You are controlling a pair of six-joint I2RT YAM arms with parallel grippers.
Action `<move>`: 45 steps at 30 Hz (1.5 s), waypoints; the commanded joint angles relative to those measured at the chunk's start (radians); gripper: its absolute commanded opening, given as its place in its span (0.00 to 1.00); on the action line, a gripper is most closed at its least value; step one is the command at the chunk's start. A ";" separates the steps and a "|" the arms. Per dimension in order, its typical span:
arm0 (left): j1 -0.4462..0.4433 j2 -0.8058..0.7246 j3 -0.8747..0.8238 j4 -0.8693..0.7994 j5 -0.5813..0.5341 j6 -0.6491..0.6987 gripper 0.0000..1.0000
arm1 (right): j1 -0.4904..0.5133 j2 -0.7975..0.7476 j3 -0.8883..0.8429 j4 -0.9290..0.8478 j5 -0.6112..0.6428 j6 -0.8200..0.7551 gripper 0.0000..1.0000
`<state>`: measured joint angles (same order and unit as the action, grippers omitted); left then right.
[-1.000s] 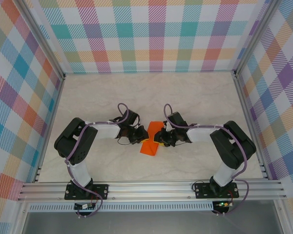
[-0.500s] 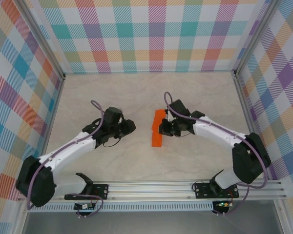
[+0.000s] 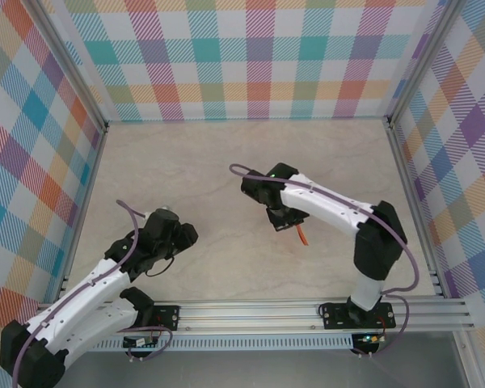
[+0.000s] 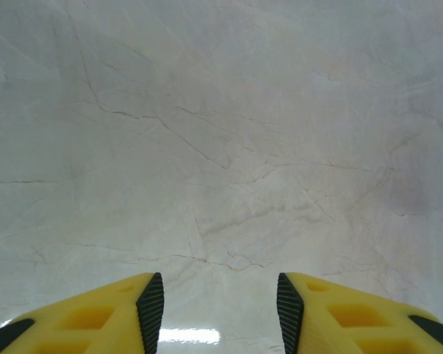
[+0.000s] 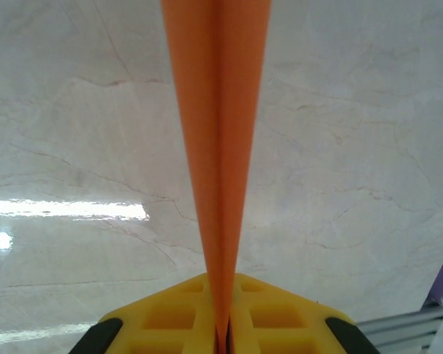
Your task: Fold a paper plane with a square sheet of paper (pick it up from the middle)
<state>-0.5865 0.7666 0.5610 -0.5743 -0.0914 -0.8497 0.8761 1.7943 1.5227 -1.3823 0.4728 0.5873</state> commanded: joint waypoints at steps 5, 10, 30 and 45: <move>0.005 -0.066 -0.026 -0.067 0.011 0.019 0.50 | 0.082 0.249 0.161 0.073 -0.215 0.089 0.17; 0.005 -0.089 -0.023 -0.107 0.049 0.021 0.50 | 0.098 0.324 0.227 0.274 -0.408 0.093 0.27; -0.060 0.379 0.055 0.365 0.361 0.083 0.32 | -0.237 -0.345 -0.744 1.133 -0.832 0.141 0.57; -0.324 0.519 0.170 0.271 0.110 0.356 0.54 | -0.298 -0.191 -0.748 1.263 -0.945 0.168 0.51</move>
<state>-0.8455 1.2747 0.6987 -0.2253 0.1265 -0.6037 0.5915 1.5929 0.7464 -0.1555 -0.4343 0.7494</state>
